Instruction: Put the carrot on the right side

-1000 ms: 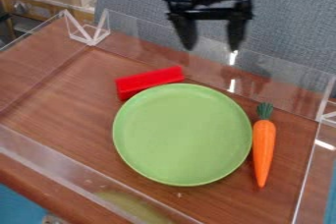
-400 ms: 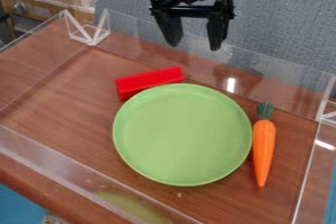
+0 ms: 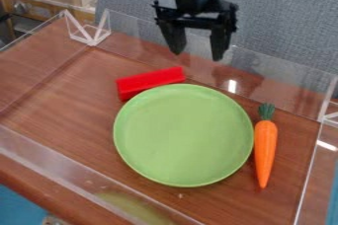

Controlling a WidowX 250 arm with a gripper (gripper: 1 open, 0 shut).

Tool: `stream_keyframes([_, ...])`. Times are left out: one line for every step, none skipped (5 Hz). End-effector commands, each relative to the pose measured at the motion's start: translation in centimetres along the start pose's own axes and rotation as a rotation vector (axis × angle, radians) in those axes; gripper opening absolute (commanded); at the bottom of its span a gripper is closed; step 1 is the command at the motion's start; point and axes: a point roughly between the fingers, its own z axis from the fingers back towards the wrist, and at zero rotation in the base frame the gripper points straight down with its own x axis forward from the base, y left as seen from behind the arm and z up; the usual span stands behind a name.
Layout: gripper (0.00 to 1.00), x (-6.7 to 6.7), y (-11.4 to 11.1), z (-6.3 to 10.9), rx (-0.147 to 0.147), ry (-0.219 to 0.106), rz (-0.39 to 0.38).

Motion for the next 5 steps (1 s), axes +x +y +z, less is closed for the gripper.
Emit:
stream_keyframes([1.00,0.6,-0.5,0.4,0.011,-0.037,-0.032])
stream_keyframes([1.00,0.8,-0.4,0.2,0.018,-0.039,-0.048])
stream_keyframes([1.00,0.7,0.0,0.1,0.026,-0.033,-0.055])
stream_keyframes([1.00,0.6,0.4,0.2,0.032,-0.031,-0.061])
stream_keyframes([1.00,0.4,0.7,0.3,0.037,-0.028,-0.067])
